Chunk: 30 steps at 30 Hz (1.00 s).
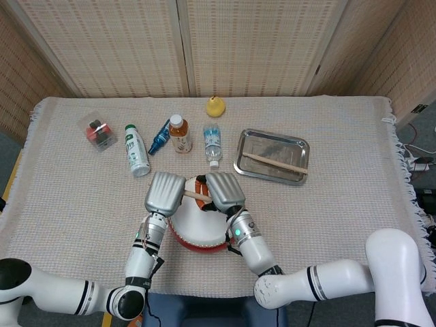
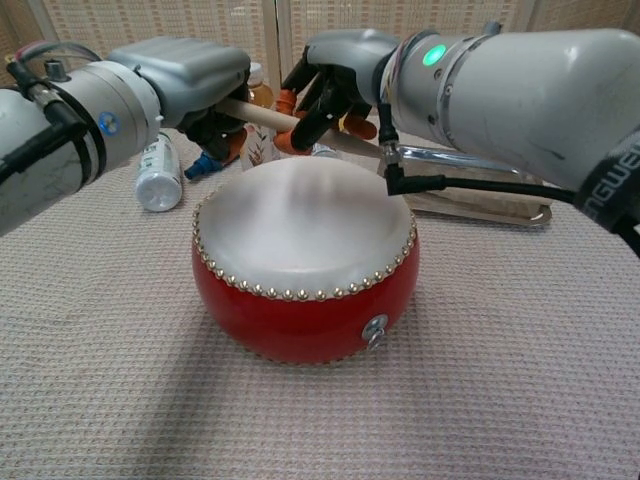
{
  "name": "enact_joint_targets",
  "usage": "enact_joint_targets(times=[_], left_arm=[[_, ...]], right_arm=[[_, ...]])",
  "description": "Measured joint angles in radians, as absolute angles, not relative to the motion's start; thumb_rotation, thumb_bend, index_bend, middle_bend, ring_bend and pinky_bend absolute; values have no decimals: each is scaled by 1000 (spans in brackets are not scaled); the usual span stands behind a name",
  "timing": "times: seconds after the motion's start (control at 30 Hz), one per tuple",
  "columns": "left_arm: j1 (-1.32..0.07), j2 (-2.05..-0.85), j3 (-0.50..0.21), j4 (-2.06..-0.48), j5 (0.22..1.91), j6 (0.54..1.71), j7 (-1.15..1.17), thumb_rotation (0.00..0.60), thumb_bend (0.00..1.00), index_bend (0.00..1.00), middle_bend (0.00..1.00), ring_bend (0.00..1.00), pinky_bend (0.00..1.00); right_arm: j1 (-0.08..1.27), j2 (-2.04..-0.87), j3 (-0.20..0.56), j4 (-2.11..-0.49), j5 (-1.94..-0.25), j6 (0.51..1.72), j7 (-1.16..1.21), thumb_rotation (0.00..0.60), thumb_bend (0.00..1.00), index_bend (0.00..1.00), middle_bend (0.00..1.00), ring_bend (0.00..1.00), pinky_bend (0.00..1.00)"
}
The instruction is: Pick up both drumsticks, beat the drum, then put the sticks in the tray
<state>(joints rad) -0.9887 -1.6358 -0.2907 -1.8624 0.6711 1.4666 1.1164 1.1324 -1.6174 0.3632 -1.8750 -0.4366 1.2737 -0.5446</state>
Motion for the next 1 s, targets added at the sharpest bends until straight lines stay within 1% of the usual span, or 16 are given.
enact_joint_targets(times=[0.23,0.4,0.53,0.67,0.77,0.83,0.93,1.0], left_arm=[[-987,-1635,-284,-1863,681,1477,1118,600,492,468,716,696,1000],[-986,-1633,-282,-1865,686,1479,1118,600,471,414,676,670,1000],[-985,-1631,-280,-1868,689,1478,1116,600,461,355,609,612,999],[-985,-1629,-282,-1869,686,1475,1116,600,443,287,538,553,949],[-985,-1627,-282,-1869,684,1472,1114,600,427,224,480,499,881],[-985,-1625,-282,-1871,683,1469,1112,600,412,173,430,450,804],[-984,-1623,-284,-1873,679,1463,1106,600,383,110,351,357,654],[-984,-1620,-286,-1875,673,1458,1103,600,362,65,279,258,509]], right_arm=[[1110,-1630,365,-1865,-478,1271,-526,600,696,873,714,775,967],[1091,-1639,369,-1856,-519,1264,-496,600,722,926,748,809,997],[1069,-1645,370,-1844,-561,1251,-453,600,745,960,766,826,1000],[1045,-1646,367,-1829,-606,1228,-411,600,751,979,771,828,1000],[1028,-1646,364,-1818,-626,1206,-386,600,752,986,773,831,1000],[1018,-1644,361,-1811,-638,1192,-372,600,753,990,775,833,1000],[1006,-1643,360,-1801,-652,1178,-355,600,753,994,779,835,1000],[999,-1642,360,-1794,-663,1170,-345,600,754,997,780,836,1000]])
